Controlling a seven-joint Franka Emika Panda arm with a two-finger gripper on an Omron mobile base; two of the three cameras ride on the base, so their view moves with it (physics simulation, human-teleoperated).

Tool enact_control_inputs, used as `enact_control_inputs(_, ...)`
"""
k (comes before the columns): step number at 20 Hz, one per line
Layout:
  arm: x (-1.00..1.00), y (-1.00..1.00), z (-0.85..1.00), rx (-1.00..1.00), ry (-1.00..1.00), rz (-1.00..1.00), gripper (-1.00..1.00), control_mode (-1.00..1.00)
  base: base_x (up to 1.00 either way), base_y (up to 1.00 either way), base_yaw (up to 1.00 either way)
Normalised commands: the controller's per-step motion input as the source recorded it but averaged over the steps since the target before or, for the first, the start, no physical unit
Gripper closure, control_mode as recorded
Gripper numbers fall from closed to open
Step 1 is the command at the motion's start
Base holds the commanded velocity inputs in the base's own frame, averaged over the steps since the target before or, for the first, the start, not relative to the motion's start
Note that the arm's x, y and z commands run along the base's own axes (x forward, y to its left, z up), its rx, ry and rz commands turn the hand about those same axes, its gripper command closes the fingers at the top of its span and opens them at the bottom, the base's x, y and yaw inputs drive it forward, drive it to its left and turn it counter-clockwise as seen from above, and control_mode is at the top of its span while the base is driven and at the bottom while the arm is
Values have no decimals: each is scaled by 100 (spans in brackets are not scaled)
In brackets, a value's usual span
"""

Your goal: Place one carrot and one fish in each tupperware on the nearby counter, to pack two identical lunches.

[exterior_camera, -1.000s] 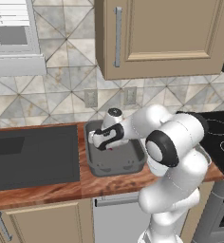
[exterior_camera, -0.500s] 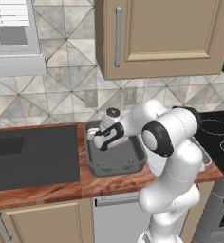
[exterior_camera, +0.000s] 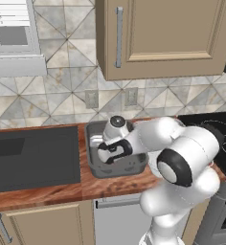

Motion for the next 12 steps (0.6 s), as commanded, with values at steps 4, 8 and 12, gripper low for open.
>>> enact_control_inputs(4,-53,-60,79,-2,0,0,-100,-100,0,0,0)
enact_control_inputs(8,-79,-41,79,-4,0,0,-100,-100,0,0,0)
enact_control_inputs(12,-100,-24,74,-4,0,0,-100,-100,0,0,0)
